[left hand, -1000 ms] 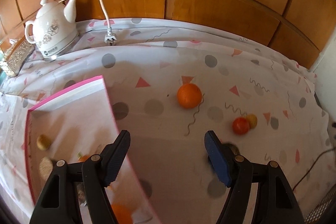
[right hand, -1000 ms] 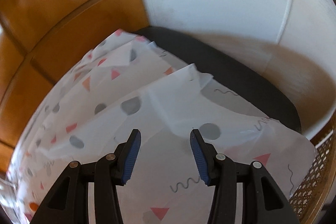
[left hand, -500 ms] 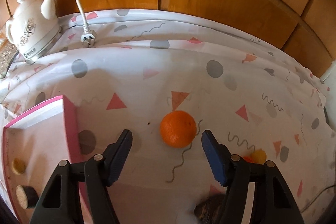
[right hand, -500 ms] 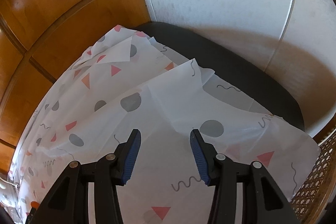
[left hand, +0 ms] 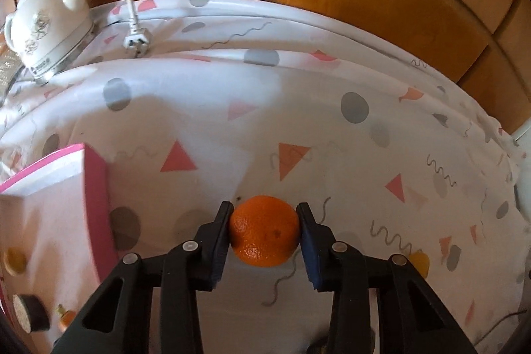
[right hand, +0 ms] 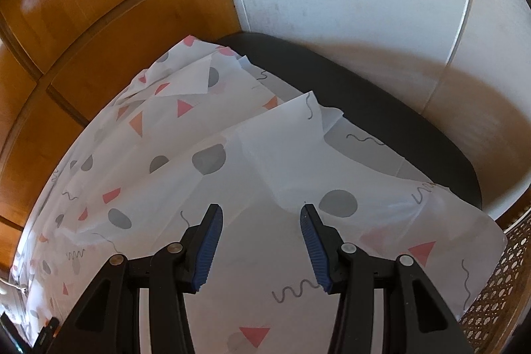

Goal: Organize fruits
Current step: 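Close the left gripper around the orange, then carry the orange into the tray and open the left gripper, then withdraw the left gripper from the tray, then move the right gripper toward the small yellow fruit beside the tomato, then close the right gripper around the yellow fruit, then carry the yellow fruit into the tray and open the right gripper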

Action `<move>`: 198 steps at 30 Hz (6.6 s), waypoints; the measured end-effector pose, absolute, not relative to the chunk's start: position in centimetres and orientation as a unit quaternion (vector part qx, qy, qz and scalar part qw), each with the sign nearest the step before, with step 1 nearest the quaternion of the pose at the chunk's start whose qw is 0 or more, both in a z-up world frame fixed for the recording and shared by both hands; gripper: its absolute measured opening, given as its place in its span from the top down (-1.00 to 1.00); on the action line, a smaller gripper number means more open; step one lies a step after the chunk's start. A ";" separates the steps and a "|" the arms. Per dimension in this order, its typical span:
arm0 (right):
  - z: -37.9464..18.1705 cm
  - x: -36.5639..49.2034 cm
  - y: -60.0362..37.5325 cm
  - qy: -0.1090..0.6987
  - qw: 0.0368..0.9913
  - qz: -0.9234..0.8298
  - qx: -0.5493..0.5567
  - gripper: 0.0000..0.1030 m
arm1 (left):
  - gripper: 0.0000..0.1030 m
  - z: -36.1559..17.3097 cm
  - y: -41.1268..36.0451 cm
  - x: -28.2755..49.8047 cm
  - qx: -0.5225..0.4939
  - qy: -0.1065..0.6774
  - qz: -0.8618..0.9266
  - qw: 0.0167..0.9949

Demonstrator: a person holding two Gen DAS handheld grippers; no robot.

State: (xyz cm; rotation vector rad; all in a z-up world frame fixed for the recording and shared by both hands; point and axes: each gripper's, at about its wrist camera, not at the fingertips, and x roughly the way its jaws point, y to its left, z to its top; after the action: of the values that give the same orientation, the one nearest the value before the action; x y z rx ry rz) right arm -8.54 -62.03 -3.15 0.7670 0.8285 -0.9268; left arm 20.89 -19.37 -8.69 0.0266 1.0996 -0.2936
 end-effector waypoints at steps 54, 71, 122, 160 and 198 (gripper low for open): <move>-4.0 -3.0 -56.5 0.461 0.798 -0.311 0.233 0.04 | 0.09 -3.9 4.0 8.0 -0.055 0.450 0.008 0.891; -4.0 -0.1 -50.6 0.480 0.843 -0.190 0.154 0.04 | -0.02 -3.8 5.1 4.8 -0.066 0.450 0.009 0.891; -8.9 11.6 -34.3 0.510 0.858 0.066 0.016 0.46 | -0.43 -3.9 3.4 3.1 -0.002 0.442 -0.009 0.897; -1.8 6.9 -17.2 0.445 0.863 0.238 -0.027 0.47 | -0.70 -2.8 6.0 1.2 -0.039 0.421 0.016 0.906; -2.4 5.4 -16.0 0.460 0.866 0.188 -0.061 0.31 | -0.96 -2.9 7.0 0.8 -0.063 0.417 0.015 0.907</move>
State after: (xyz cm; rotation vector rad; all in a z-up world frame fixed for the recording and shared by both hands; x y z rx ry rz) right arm 5.44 -15.96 -2.42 -0.1282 0.9635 0.3939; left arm 0.85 6.97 -2.86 -0.1303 0.8607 0.0316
